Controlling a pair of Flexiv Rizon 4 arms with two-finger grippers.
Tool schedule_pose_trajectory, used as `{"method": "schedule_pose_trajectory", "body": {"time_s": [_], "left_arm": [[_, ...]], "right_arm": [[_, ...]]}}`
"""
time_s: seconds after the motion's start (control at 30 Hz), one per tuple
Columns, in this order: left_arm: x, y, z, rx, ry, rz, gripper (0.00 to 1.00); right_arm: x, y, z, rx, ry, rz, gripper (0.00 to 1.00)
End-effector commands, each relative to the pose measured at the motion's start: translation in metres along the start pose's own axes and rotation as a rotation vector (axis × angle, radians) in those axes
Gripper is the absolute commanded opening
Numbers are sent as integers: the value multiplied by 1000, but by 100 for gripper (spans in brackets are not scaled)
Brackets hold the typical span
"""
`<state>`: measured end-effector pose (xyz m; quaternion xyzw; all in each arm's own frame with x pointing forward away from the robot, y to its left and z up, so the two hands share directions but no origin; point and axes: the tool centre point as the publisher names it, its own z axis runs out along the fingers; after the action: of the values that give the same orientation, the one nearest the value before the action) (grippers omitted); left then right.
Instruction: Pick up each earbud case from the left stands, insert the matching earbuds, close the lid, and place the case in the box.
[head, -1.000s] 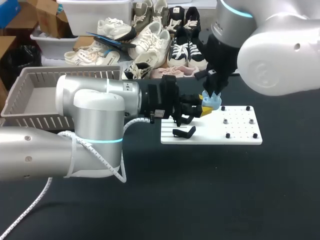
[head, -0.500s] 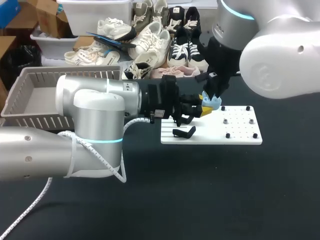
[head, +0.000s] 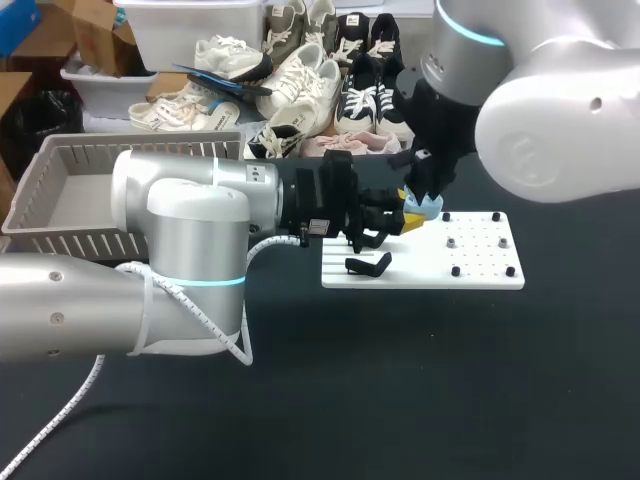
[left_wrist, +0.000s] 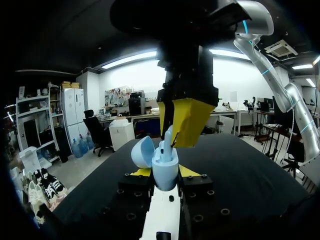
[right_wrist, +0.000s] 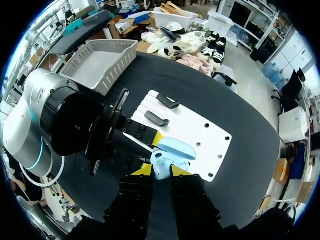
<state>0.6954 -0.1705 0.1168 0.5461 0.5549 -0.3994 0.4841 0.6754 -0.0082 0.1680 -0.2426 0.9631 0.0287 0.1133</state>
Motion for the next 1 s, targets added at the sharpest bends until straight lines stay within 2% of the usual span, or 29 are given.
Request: {"method": "schedule_pose_trajectory", "body": {"time_s": [0.03,1.0], "left_arm": [[1,0,0,-3,-4,1,0],[1,0,0,-3,-4,1,0]], "right_arm": [[0,1,1,5,0,1,0],[-6,3,1,8,-8,-4,0]]}}
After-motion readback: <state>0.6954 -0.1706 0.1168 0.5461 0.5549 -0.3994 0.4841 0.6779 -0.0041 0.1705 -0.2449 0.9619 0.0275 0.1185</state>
